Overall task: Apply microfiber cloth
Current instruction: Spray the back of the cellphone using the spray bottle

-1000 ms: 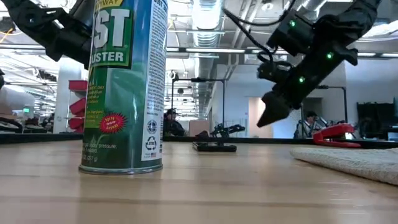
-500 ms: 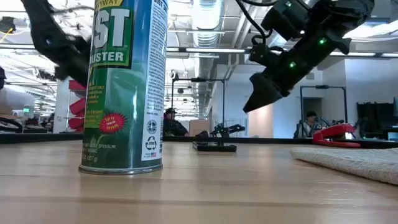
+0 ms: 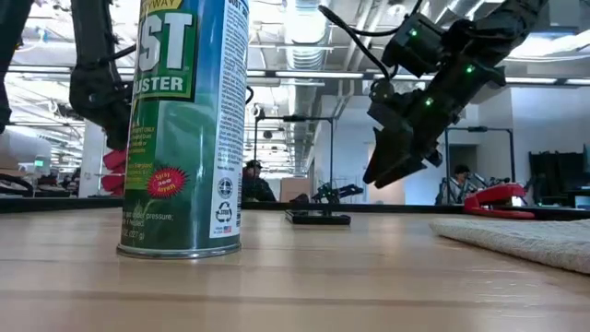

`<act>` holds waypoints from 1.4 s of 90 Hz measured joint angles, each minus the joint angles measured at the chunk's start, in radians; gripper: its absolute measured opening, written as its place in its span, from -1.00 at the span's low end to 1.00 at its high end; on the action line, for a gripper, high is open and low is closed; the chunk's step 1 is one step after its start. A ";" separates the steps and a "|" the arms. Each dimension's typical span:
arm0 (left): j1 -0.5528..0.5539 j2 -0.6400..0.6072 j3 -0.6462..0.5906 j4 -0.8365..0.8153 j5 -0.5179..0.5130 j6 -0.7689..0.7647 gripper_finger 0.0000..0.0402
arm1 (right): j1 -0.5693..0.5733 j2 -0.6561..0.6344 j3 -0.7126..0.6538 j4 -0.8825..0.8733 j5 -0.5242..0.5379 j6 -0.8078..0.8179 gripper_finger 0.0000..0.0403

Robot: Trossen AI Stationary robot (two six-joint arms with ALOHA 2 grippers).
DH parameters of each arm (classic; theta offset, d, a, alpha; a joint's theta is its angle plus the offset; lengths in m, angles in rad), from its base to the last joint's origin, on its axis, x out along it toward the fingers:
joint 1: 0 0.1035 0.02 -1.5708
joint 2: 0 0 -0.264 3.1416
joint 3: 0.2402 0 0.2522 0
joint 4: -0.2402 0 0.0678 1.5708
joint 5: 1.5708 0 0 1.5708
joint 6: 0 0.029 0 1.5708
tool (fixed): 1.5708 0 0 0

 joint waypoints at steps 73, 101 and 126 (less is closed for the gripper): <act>-0.005 0.003 -0.002 0.025 0.020 0.019 -1.00 | -0.012 0.104 -0.008 0.261 -0.129 0.078 -0.03; -0.005 0.002 -0.002 0.035 0.023 0.039 -1.00 | -0.088 0.090 -0.013 0.260 -0.324 0.124 -0.03; -0.025 0.002 -0.002 0.053 0.023 0.051 -1.00 | -0.180 0.098 -0.135 0.399 -0.412 0.153 -0.03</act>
